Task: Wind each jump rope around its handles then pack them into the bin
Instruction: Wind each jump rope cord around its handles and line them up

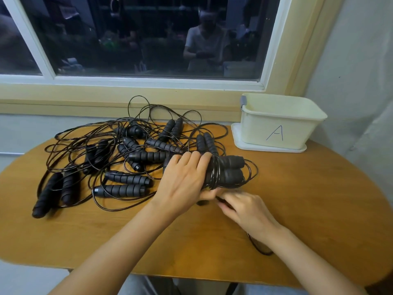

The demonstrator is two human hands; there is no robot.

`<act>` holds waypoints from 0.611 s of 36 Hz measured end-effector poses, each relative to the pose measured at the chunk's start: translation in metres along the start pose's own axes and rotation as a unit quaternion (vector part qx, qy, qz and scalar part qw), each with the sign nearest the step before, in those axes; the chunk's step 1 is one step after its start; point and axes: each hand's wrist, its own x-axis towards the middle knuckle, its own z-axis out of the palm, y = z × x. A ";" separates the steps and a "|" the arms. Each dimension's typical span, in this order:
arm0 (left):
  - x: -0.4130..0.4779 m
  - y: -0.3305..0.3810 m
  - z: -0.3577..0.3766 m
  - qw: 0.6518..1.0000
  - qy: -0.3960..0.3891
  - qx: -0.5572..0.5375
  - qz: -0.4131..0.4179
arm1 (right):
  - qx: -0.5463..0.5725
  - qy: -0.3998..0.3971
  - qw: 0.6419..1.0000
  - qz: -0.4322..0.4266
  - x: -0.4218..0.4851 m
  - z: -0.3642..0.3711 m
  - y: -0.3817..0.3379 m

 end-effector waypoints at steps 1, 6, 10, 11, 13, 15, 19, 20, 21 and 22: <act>0.001 -0.003 0.000 1.000 0.001 -0.006 -0.006 | 0.013 -0.013 1.000 0.006 0.000 -0.001 0.003; 0.011 -0.021 -0.003 0.999 0.017 -0.028 -0.030 | 0.013 -0.053 0.998 0.012 0.006 -0.013 0.018; 0.016 -0.026 -0.002 0.997 0.006 -0.055 -0.052 | -0.011 -0.091 0.996 0.017 0.006 -0.022 0.036; 0.016 -0.027 -0.001 0.996 0.004 -0.060 -0.059 | -0.022 -0.097 0.995 0.017 0.005 -0.024 0.041; 0.016 -0.027 0.000 0.995 0.001 -0.067 -0.073 | -0.050 -0.102 0.993 0.013 0.003 -0.027 0.050; 0.016 -0.027 0.000 0.993 -0.004 -0.077 -0.090 | -0.083 -0.096 0.992 0.010 0.001 -0.030 0.059; 0.018 -0.034 -0.004 0.987 -0.007 -0.097 -0.125 | -0.110 -0.067 0.992 0.004 -0.008 -0.036 0.082; 0.018 -0.037 -0.005 0.986 -0.007 -0.100 -0.131 | -0.118 -0.067 0.991 0.009 -0.011 -0.038 0.087; 0.018 -0.040 -0.005 0.986 -0.006 -0.099 -0.134 | -0.127 -0.066 0.990 0.015 -0.014 -0.039 0.092; 0.018 -0.042 -0.006 0.986 -0.006 -0.096 -0.135 | -0.134 -0.066 0.989 0.021 -0.018 -0.041 0.097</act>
